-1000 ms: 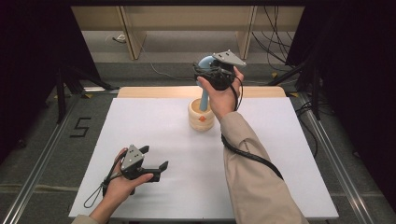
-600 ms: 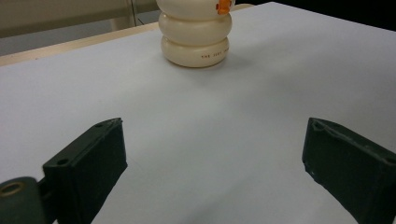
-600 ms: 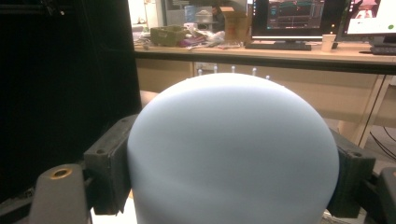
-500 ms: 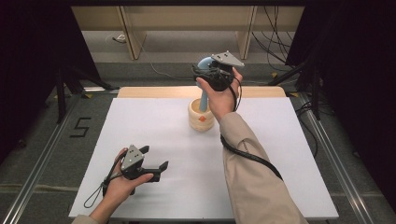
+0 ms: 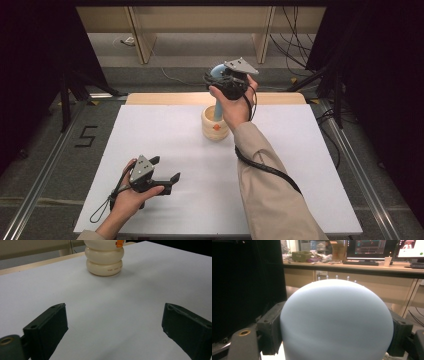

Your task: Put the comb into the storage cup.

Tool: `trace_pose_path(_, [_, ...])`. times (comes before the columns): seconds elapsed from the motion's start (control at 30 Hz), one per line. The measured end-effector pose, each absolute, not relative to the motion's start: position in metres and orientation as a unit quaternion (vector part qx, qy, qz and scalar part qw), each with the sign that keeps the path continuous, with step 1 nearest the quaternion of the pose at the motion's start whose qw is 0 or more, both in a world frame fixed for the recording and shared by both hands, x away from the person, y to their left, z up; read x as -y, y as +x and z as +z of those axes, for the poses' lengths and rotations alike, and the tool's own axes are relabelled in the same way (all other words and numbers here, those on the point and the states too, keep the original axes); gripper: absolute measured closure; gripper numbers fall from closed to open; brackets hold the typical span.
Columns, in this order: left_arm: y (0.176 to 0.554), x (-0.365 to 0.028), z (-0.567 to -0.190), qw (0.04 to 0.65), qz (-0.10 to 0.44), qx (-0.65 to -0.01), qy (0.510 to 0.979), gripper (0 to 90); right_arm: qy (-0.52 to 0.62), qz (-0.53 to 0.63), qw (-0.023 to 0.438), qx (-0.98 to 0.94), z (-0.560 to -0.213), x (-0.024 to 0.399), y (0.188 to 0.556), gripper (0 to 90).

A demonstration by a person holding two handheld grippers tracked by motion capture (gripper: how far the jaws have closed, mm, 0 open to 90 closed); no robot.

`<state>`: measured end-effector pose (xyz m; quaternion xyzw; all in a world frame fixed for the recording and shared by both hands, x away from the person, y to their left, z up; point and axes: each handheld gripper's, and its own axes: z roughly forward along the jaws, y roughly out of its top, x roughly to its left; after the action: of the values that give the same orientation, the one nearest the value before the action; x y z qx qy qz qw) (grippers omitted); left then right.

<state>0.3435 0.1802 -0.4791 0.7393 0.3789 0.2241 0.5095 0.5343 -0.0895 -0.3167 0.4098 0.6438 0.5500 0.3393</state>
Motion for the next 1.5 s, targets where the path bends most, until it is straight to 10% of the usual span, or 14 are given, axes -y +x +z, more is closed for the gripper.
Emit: trace_pose_path(1.5, [0.344, -0.180, -0.480, 0.508, 0.221, -0.378, 0.742, 6.0, 0.415, 0.537, 0.338, -0.652, -0.339, 0.087, 0.539, 21.0])
